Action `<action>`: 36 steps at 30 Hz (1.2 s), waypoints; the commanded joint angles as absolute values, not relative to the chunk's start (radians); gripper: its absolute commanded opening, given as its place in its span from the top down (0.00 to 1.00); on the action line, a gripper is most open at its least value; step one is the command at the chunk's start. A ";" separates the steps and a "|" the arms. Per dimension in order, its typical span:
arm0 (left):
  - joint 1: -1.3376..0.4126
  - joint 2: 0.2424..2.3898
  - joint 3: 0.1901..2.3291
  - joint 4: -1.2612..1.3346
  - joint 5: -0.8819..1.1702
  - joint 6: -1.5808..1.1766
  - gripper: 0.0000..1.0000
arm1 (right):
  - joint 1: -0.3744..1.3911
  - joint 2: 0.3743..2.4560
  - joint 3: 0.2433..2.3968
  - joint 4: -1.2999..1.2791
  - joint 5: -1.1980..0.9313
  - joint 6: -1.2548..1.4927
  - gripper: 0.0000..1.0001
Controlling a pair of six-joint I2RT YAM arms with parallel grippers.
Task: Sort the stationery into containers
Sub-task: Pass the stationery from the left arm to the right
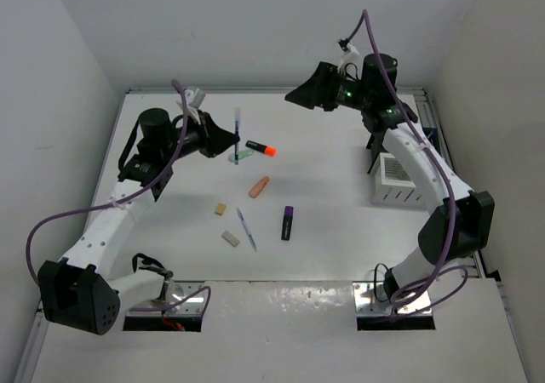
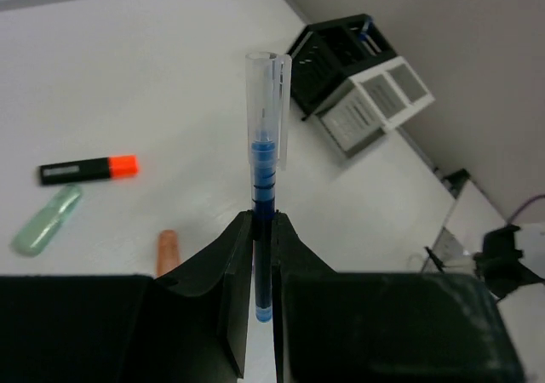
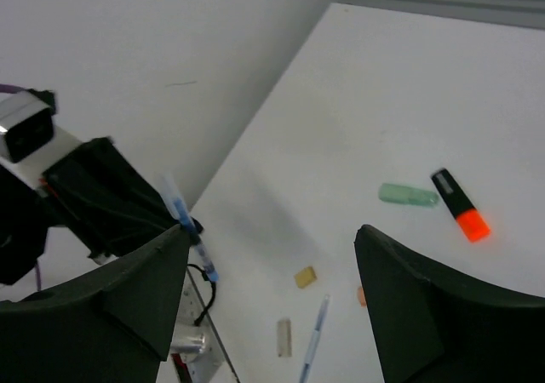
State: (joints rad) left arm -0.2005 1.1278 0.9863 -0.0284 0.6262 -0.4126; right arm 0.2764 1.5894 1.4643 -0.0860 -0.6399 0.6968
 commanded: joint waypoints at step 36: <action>-0.209 1.230 1.156 -0.197 0.586 -0.411 0.00 | 0.267 1.519 1.439 -0.204 -0.614 0.431 1.00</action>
State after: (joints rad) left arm -0.2497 1.2179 1.0782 -0.0868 0.6609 -0.5152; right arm 0.4015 1.6474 1.4826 -0.1448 -0.6762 0.5442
